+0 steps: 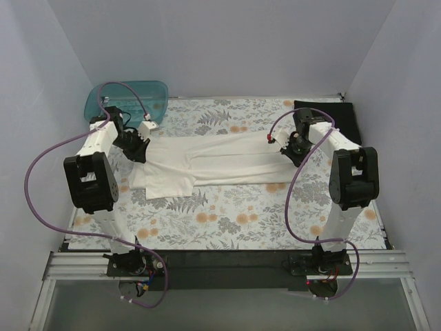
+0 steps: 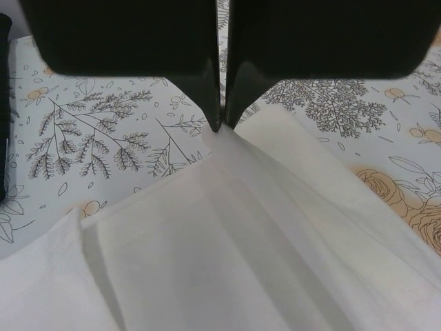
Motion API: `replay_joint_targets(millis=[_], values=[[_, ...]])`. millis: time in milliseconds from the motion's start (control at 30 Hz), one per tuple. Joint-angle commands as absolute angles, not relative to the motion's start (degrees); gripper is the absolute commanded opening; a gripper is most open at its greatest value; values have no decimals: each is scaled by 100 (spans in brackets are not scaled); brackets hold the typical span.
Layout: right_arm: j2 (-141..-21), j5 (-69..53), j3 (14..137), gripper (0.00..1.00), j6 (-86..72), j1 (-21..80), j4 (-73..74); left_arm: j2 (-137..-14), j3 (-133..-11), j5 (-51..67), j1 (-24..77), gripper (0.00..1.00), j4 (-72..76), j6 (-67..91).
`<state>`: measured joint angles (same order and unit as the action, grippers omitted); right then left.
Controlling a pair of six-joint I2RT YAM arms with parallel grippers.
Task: Fold and stack the t-shirts
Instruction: Fold the tshirt
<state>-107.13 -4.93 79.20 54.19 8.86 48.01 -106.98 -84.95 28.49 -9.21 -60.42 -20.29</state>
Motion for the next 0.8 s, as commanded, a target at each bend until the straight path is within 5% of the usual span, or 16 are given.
replay_joint_targets(millis=[0,767], values=[[-10810,-510,8226,1,5555,835,4922,-10722,-8806,2821,-896,0,-5915,-2004],[-11127,-431,8437,1,5528,791,4931,-11215,-9185,2707,-835,0,-5792,-1995]])
